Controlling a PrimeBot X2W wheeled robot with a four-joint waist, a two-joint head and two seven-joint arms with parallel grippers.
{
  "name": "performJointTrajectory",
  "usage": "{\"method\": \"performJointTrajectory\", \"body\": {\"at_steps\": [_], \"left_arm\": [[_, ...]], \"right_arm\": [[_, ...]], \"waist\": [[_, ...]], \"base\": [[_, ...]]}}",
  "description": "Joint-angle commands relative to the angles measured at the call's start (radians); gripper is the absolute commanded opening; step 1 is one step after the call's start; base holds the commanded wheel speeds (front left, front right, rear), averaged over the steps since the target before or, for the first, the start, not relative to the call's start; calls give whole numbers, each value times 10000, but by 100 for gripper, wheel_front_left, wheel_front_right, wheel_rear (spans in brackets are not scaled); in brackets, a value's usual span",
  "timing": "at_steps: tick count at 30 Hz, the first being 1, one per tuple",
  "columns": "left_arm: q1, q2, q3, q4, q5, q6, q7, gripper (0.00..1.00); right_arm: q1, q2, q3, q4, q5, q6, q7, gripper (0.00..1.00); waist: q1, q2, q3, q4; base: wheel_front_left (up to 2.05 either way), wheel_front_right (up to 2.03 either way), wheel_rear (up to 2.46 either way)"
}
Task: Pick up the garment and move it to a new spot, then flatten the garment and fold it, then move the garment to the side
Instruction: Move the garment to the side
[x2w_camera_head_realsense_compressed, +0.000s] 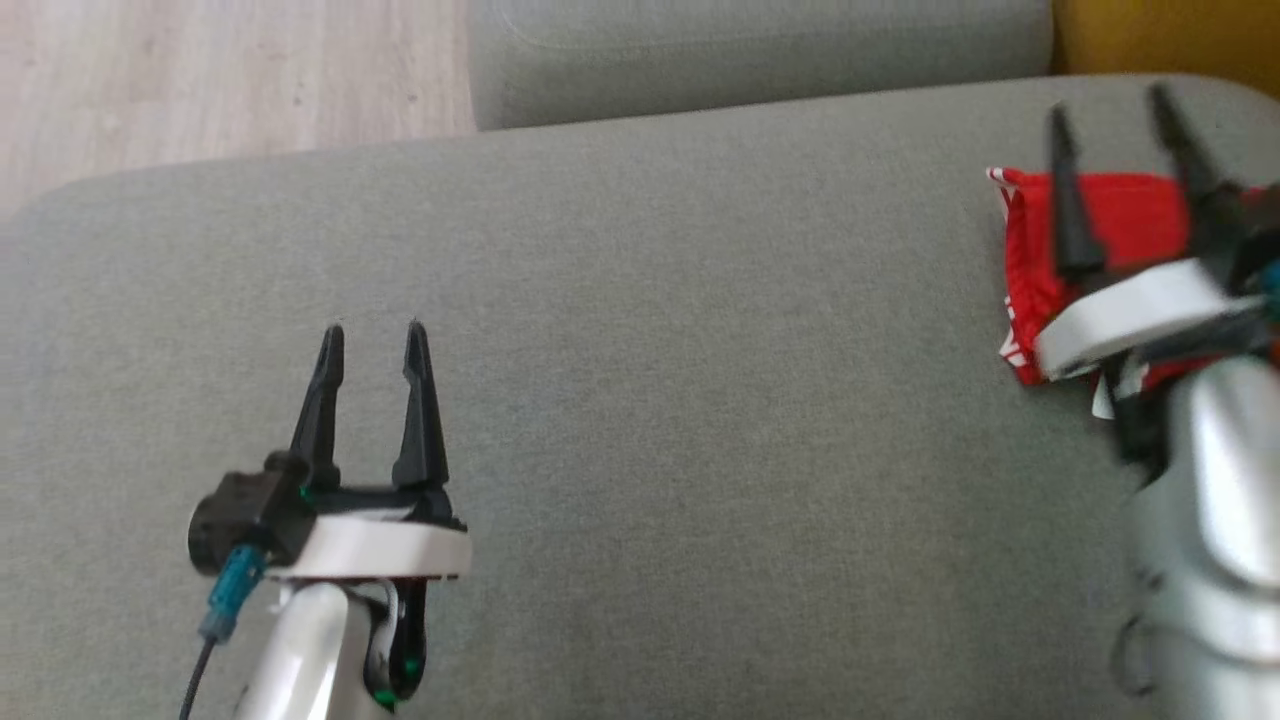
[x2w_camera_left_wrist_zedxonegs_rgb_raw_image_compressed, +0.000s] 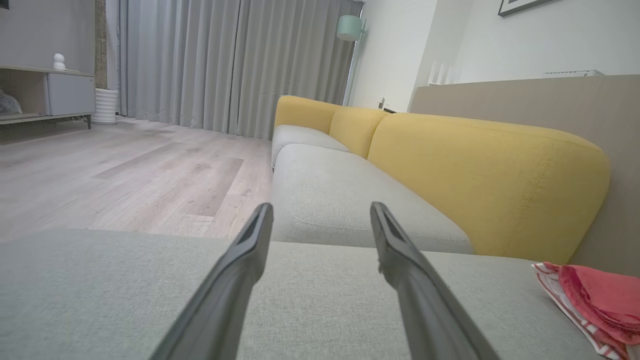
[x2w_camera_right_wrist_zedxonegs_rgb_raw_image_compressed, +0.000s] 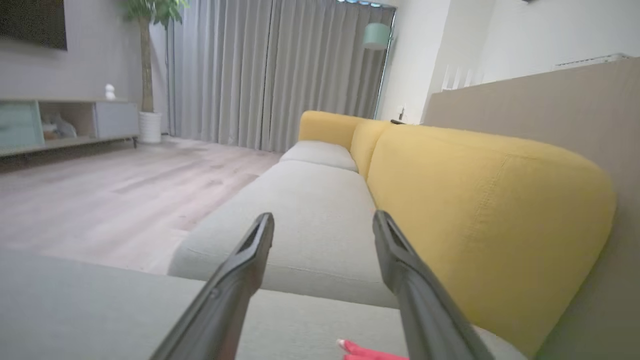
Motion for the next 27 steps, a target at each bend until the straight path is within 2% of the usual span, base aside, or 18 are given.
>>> {"method": "performJointTrajectory", "body": {"at_steps": [1,4,7,10,15,27], "left_arm": [[-79,83,354,-361,41,21,-53,100],[137,83,335,-351,40,20,-53,100],[316,83,275,-209,9,-17,-53,100],[435,83,254,-124,-15,-61,-53,100],[616,83,272,-46,41,-65,-53,100],[817,83,436,-189,-50,152,-53,100]], "right_arm": [[166,523,60,-508,208,-9,-265,100],[697,991,-112,-563,525,-9,-611,100],[1317,1155,-302,-418,922,-9,-989,100],[1974,1175,-254,-145,1546,-9,-1477,100],[2709,1179,-181,184,1957,-9,-1896,100],[3463,1181,127,377,2123,-9,-2132,100]], "waist": [[1,-1,-189,130],[1,-1,-309,199],[1,-1,-386,270],[1,-1,-457,347],[1,-1,-542,388],[1,-1,-647,395]], "base": [[0,0,0],[0,0,0],[0,0,0],[0,0,0],[0,0,0],[0,0,0]]}}
